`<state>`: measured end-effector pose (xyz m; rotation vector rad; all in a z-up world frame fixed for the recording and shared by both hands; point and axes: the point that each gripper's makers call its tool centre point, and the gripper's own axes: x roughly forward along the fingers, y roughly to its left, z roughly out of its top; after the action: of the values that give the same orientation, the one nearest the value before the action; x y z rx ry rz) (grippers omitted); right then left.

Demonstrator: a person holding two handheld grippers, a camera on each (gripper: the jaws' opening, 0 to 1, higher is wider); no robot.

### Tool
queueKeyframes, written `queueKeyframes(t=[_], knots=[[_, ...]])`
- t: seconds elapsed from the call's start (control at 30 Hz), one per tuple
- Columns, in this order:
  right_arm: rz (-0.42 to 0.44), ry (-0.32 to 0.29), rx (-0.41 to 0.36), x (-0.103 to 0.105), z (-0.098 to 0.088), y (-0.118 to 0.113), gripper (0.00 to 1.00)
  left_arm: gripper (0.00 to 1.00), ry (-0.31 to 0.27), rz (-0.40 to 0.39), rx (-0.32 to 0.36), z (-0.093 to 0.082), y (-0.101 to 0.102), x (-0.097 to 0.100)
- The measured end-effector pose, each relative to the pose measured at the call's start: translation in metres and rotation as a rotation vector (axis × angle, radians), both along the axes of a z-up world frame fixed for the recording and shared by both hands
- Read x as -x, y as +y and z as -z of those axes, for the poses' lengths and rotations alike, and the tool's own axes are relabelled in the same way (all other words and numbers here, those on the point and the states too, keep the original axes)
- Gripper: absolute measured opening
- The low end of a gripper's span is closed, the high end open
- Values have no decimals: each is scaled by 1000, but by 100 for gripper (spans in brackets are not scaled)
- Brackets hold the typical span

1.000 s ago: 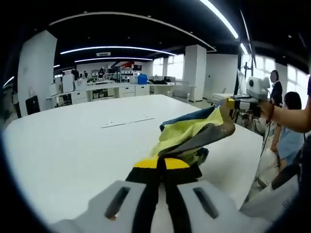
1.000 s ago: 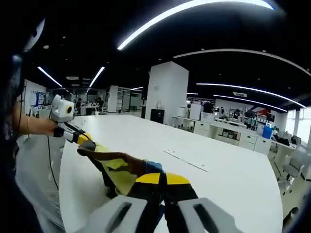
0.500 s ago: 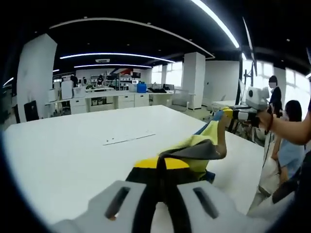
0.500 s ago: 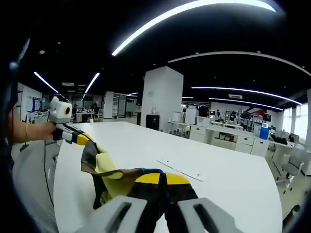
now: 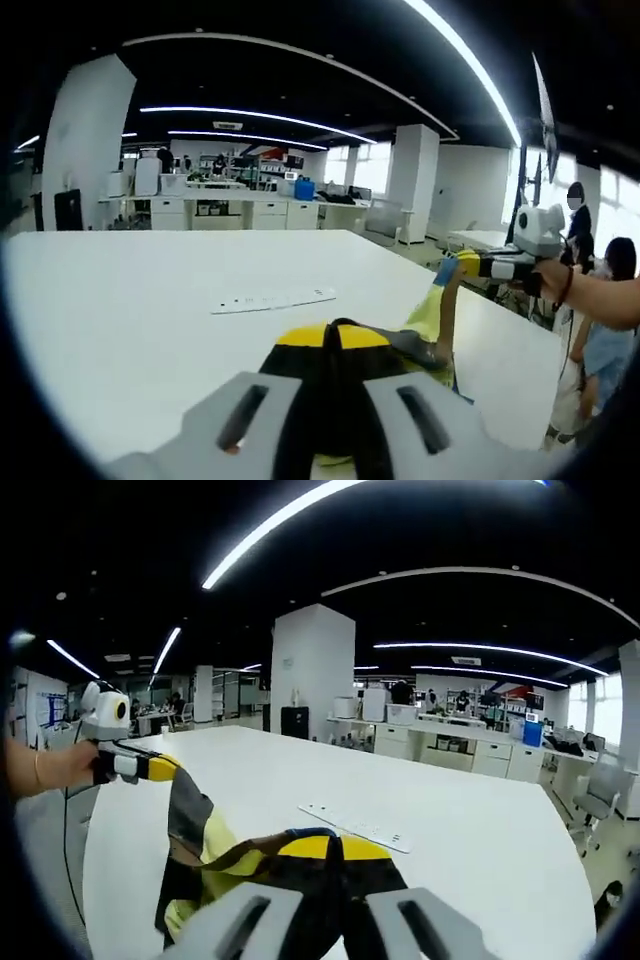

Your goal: Fold the garment on the visible template until the final outline fits inside the template.

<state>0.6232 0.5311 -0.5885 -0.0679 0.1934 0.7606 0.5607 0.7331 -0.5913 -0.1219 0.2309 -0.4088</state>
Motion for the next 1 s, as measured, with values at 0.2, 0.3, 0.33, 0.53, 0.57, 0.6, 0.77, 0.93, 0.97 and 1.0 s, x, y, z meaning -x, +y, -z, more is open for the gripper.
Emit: queueKeyframes(t=[0.2,0.3,0.33,0.53,0.57,0.6,0.77,0.93,0.97,1.0], knots=[[62,63,-16,-37,26,1,0,0,45,-110,41,26,26,-34],[81,115,-41,-51,43,4,0,0,86,-135,25,46,33,-47],[85,122,-44,-53,45,5,0,0,97,-138,26,52,33,-51],[159,249,-27,-74,91,2,0,0,166,-177,67,84,39,-75],[171,270,-51,-78,96,3,0,0,175,-184,73,88,39,-77],[177,274,-52,-82,99,3,0,0,196,-193,116,94,37,-80],[246,356,-10,-91,132,-4,0,0,284,-270,114,127,46,-89],[264,400,-2,-92,150,-1,0,0,305,-284,111,140,49,-98],[267,402,-1,-92,151,0,0,0,311,-284,109,142,48,-99],[267,403,1,-92,153,1,0,0,313,-283,104,143,48,-99]])
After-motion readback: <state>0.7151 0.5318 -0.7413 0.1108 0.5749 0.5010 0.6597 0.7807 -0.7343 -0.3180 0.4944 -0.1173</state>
